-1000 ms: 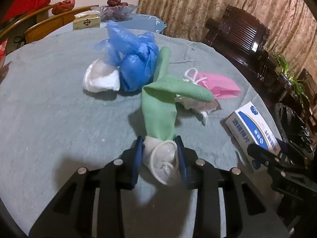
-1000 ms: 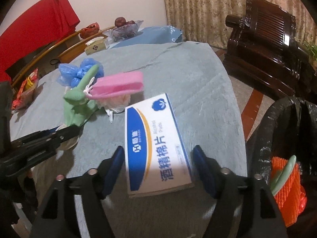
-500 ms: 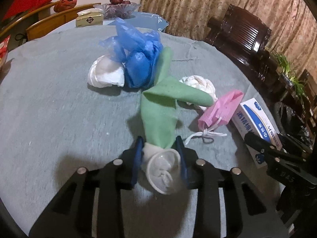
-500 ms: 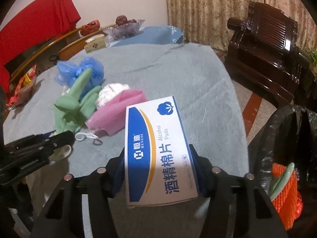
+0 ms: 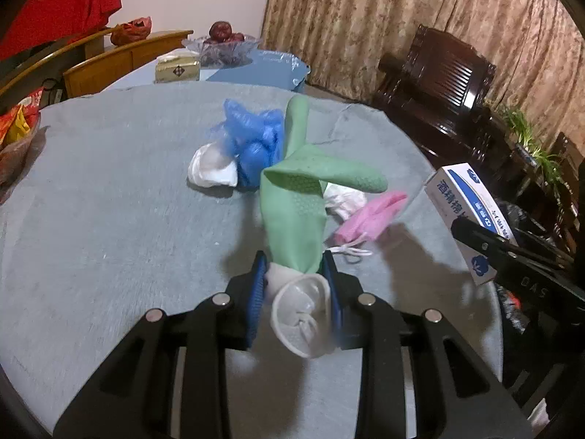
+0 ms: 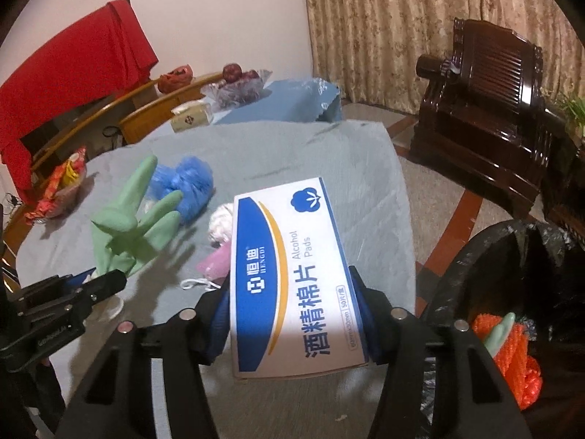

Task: Collect trash
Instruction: 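Carry the box in the right tool while the left tool carries the glove over the bin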

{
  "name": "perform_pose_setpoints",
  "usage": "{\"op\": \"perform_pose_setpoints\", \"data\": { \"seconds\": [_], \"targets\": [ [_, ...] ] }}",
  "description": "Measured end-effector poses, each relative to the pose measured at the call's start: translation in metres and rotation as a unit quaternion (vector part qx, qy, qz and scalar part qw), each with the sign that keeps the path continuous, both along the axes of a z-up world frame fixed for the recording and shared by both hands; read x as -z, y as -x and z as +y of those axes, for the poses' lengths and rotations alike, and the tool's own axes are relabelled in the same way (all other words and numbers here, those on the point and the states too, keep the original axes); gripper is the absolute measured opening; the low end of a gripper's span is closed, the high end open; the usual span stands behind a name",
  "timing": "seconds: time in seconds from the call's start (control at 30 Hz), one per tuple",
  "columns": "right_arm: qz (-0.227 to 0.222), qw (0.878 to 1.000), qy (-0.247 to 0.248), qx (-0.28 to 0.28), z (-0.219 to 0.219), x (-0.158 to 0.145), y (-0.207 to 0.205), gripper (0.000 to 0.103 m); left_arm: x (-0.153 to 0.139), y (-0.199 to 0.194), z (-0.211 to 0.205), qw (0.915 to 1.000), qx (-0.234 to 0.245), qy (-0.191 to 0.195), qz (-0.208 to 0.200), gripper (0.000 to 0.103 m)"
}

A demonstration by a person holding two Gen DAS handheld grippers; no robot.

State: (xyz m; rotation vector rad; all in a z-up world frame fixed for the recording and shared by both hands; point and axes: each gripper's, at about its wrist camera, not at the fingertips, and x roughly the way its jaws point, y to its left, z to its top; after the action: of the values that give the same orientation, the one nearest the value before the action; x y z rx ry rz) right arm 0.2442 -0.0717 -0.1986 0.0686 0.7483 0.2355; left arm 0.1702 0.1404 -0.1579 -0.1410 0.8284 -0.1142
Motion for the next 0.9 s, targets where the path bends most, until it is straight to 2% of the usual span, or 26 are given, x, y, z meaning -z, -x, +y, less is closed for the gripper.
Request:
{"op": "perform_pose_setpoints", "data": {
  "seconds": [0.47, 0.9],
  "targets": [
    [-0.048, 0.999, -0.012, -0.002, -0.029, -0.056, 0.045, 0.057, -0.057, 0.024, -0.04, 0.9988, 0.017, 0.003, -0.045, 0.029],
    [-0.085, 0.996, -0.014, 0.021, -0.072, -0.093, 0.084, 0.057, -0.085, 0.039, -0.092, 0.9959, 0.057, 0.003, -0.07, 0.029]
  ]
}}
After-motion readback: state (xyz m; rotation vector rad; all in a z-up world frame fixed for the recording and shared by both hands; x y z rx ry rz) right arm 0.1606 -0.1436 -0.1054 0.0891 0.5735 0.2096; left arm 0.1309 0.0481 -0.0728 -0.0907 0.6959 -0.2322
